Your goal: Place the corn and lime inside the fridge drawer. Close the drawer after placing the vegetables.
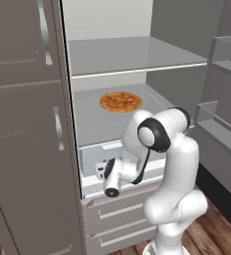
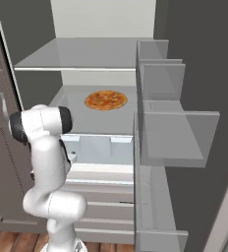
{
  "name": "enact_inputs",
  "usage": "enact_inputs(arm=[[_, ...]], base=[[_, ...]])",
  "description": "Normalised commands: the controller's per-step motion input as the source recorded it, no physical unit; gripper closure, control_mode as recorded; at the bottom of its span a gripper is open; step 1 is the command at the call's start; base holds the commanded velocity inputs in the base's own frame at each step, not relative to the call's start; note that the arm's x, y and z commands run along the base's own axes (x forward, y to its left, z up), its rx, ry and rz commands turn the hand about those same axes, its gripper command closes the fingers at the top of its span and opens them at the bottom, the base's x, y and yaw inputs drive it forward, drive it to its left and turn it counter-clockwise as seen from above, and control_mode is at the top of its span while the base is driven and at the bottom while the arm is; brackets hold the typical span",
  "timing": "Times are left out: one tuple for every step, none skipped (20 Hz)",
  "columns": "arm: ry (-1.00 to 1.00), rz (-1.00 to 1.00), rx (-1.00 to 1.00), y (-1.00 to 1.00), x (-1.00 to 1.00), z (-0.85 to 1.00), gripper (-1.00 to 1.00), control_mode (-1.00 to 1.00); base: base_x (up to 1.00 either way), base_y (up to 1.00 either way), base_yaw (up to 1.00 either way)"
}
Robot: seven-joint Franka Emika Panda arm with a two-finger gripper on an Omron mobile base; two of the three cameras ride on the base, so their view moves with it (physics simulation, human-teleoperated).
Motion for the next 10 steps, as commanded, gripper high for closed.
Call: enact_inputs(arm=[[-0.08, -0.16, 0.00, 0.00, 0.61, 0.27, -1.00, -1.00], [-0.07, -0.16, 0.00, 0.00, 0.68, 0.24, -1.00, -1.00], [-0.05, -0.16, 0.00, 0.00, 0.80, 0.20, -1.00, -1.00], [-0.05, -0.16, 0.00, 0.00, 0.81, 0.15, -1.00, -1.00], [-0.04, -0.15, 0.00, 0.00, 0.81, 0.10, -1.00, -1.00], [-0.03, -0.15, 0.00, 0.00, 0.86, 0.05, -1.00, -1.00], [-0.05, -0.13, 0.00, 0.00, 0.79, 0.00, -1.00, -1.00], [-0.05, -0.13, 0.00, 0.00, 0.81, 0.00, -1.00, -1.00], [-0.05, -0.12, 0.00, 0.00, 0.76, 0.00, -1.00, -1.00], [-0.05, -0.11, 0.00, 0.00, 0.66, 0.00, -1.00, -1.00]], base=[[0.00, 0.00, 0.00], [0.00, 0.00, 0.00], [0.00, 0.00, 0.00], [0.00, 0.00, 0.00], [0.00, 0.00, 0.00], [0.00, 0.00, 0.00], [0.00, 0.00, 0.00], [0.00, 0.00, 0.00], [0.00, 0.00, 0.00], [0.00, 0.00, 0.00]])
